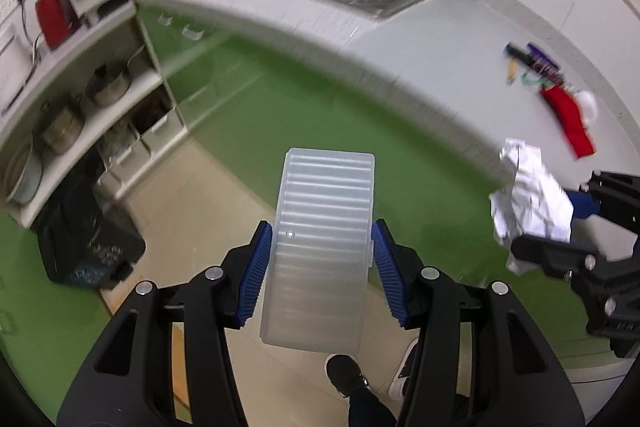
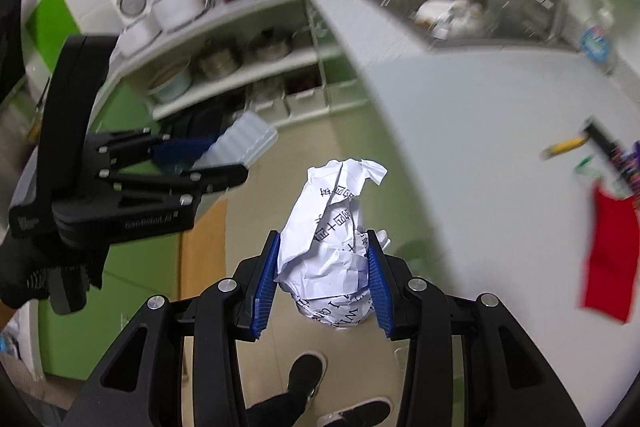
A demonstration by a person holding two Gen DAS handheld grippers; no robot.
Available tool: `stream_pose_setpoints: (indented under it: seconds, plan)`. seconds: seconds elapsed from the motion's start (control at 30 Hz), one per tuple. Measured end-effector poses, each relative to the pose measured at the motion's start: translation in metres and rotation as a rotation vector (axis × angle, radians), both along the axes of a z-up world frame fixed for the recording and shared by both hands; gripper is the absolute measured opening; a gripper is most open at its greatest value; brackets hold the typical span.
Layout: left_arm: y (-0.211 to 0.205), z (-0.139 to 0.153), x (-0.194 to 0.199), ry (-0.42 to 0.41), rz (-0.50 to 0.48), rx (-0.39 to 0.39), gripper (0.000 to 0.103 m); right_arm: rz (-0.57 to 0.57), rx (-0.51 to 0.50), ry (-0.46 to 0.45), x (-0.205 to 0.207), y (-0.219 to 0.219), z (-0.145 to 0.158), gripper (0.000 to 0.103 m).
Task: Collect trash
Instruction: 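Carry the clear tray and crumpled paper with both tools over the pink bin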
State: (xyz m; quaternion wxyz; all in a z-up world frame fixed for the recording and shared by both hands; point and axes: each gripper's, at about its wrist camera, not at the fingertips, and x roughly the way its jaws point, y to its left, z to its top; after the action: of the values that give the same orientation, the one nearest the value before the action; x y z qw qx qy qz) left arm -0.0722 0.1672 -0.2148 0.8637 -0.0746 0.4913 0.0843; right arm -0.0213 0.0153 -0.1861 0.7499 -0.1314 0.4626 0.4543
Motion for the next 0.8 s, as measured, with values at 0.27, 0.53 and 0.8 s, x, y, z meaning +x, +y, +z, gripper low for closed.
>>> stream_pose_setpoints:
  seconds: [0.27,0.53,0.8]
  plan:
    - [0.030,-0.082,-0.012,0.055,0.053,-0.031,0.051,0.077,-0.082,0.084,-0.012,0.043,-0.100,0.040]
    - [0.047,-0.146,-0.010,0.077,0.080,-0.045,0.051,0.111,-0.198,0.177,0.005,0.078,-0.224,0.040]
    - [0.055,-0.200,-0.003,0.097,0.089,-0.060,0.051,0.142,-0.264,0.198,0.013,0.105,-0.310,0.040]
